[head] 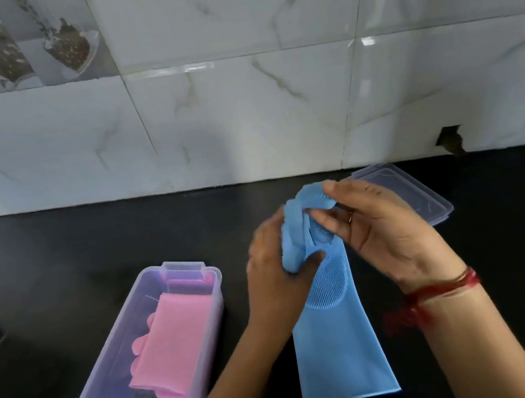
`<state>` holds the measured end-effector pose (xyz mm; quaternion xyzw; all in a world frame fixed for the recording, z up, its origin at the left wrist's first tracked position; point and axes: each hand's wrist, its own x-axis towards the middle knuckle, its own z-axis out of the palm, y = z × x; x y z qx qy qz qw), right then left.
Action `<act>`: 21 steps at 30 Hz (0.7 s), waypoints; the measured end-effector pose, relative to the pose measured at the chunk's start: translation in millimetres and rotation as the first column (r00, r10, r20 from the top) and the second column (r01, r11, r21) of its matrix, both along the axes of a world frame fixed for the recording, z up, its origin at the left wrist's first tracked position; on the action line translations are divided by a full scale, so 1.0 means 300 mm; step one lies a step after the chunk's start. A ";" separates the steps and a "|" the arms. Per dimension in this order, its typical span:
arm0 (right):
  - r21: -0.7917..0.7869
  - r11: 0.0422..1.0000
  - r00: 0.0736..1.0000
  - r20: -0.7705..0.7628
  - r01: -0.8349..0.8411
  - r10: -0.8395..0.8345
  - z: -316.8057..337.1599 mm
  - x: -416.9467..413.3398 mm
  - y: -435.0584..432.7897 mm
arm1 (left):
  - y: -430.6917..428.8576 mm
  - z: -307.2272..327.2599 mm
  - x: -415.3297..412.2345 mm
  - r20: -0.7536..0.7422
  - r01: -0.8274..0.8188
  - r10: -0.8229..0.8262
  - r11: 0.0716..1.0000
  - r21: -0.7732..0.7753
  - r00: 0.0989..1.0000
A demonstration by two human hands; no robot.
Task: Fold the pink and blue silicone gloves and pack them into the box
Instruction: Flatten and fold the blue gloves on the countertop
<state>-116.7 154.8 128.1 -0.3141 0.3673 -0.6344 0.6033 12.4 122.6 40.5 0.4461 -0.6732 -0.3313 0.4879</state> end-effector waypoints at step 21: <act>0.328 0.927 0.907 -0.421 0.182 -0.029 -0.556 -0.085 0.029 | -0.081 -0.220 -0.002 -0.346 0.263 0.009 0.631 0.730 0.938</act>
